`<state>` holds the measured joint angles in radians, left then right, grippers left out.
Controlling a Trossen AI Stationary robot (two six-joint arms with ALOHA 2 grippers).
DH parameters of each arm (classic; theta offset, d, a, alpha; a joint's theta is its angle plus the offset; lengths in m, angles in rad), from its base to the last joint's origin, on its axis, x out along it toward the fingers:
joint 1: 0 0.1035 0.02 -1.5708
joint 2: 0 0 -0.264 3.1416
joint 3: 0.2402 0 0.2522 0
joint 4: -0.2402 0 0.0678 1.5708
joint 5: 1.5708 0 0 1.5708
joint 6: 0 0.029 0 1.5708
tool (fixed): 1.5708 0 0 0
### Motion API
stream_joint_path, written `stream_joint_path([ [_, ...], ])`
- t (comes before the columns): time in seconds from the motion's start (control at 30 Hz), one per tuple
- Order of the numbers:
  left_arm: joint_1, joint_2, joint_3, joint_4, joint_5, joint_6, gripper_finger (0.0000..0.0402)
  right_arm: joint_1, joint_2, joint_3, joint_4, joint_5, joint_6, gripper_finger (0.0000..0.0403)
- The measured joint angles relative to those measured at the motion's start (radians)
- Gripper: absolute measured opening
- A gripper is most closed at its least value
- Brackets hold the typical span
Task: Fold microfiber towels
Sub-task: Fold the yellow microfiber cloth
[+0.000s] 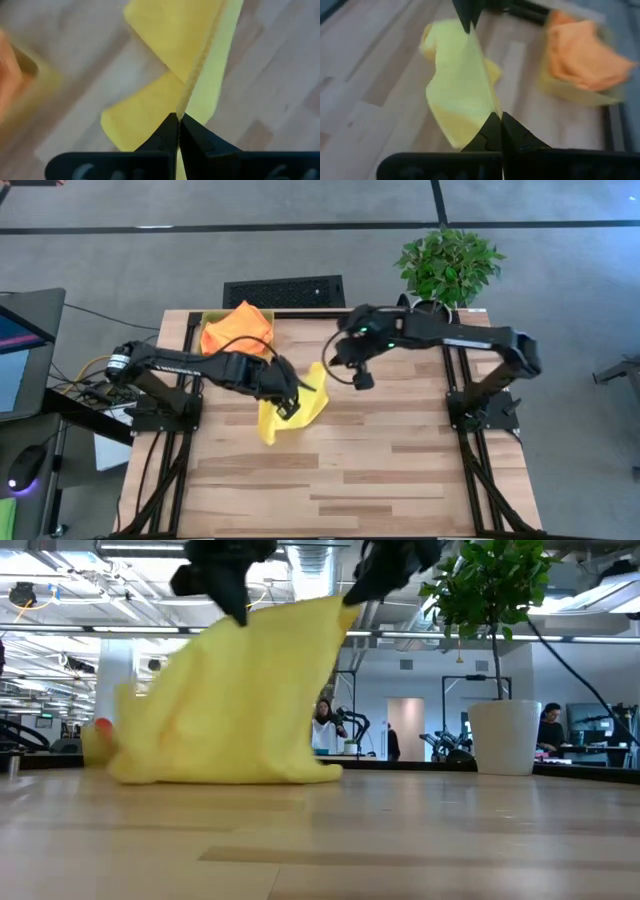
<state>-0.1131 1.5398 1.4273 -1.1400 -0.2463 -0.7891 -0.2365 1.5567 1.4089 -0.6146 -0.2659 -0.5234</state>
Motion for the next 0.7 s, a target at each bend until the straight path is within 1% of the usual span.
stream_joint_path([
  [0.17, 0.052, 0.0, 0.089, 0.043, -0.107, 0.095, 0.0, -0.008, -0.112, -0.001, -0.04, 0.1, 0.001, 0.0003],
  [0.27, 0.08, 0.0, 0.172, 0.031, -0.196, 0.187, 0.0, -0.004, -0.153, 0.0, -0.06, 0.199, 0.001, 0.0004],
  [0.33, 0.106, 0.0, 0.214, 0.037, -0.236, 0.25, 0.0, -0.006, -0.168, 0.0, -0.08, 0.277, 0.002, 0.0005],
  [0.4, 0.137, 0.0, 0.247, 0.047, -0.249, 0.311, 0.0, -0.014, -0.181, 0.0, -0.085, 0.331, 0.002, 0.0005],
  [0.47, 0.173, 0.0, 0.26, 0.08, -0.247, 0.38, 0.0, -0.031, -0.193, 0.0, -0.091, 0.359, 0.004, 0.0004],
  [0.6, 0.244, 0.001, 0.25, 0.183, -0.218, 0.544, 0.0, -0.072, -0.199, 0.0, -0.091, 0.412, 0.011, 0.0004],
  [0.7, 0.294, 0.015, 0.244, 0.266, -0.223, 0.662, 0.0, -0.106, -0.198, 0.0, -0.085, 0.473, 0.008, 0.0004],
])
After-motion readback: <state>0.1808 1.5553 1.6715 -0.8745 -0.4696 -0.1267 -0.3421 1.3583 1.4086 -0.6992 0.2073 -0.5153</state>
